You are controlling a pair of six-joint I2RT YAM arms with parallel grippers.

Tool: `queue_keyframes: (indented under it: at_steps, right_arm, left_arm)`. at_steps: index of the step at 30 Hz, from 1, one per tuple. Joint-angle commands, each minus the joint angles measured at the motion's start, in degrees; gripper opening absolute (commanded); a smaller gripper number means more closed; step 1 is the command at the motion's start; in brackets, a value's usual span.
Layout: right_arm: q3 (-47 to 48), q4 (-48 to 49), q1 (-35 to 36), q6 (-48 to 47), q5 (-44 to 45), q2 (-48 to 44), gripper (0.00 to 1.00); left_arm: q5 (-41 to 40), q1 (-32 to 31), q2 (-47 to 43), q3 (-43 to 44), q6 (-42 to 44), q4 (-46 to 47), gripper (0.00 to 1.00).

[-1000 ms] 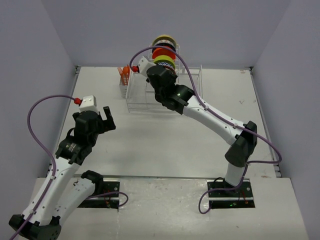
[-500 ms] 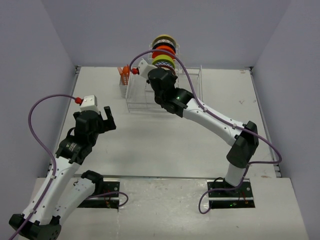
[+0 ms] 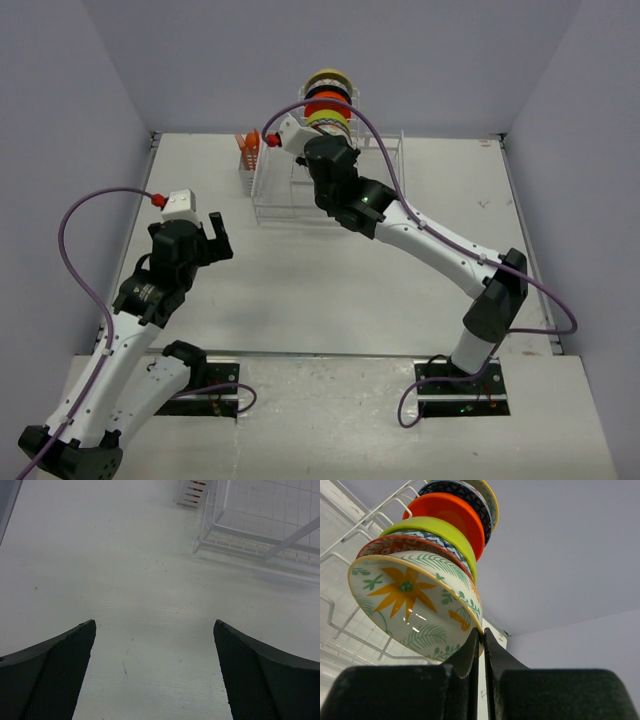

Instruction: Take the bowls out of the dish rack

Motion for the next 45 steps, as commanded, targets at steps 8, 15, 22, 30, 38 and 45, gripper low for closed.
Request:
queue_keyframes:
  at_steps: [8, 15, 22, 30, 38, 45]
  right_arm:
    - [1.74, 2.48, 0.53, 2.64, -0.67, -6.91, 0.00]
    - [0.51, -1.82, 0.53, 4.92, -2.08, -7.26, 0.00]
    - [1.13, -8.31, 0.53, 13.52, -7.34, -12.35, 0.00]
    - [-3.09, -10.35, 0.53, 17.67, -10.34, -16.93, 0.00]
    - [-8.44, -11.40, -1.39, 25.66, -11.83, -20.88, 0.00]
    - [-20.66, -7.45, -5.19, 35.41, -17.90, -24.83, 0.00]
  left_arm:
    - [0.25, -0.34, 0.43, -0.27, 1.05, 2.32, 1.00]
    - [0.25, -0.34, 0.08, -0.18, 1.05, 2.33, 1.00]
    - [0.16, -0.34, 0.08, -0.27, 1.05, 2.32, 1.00]
    - [0.16, -0.34, -0.10, -0.27, 0.96, 2.32, 1.00]
    - [-0.10, -0.34, -0.54, -0.36, 0.88, 2.24, 1.00]
    - [-1.69, -0.34, -1.33, -0.18, 0.44, 1.80, 1.00]
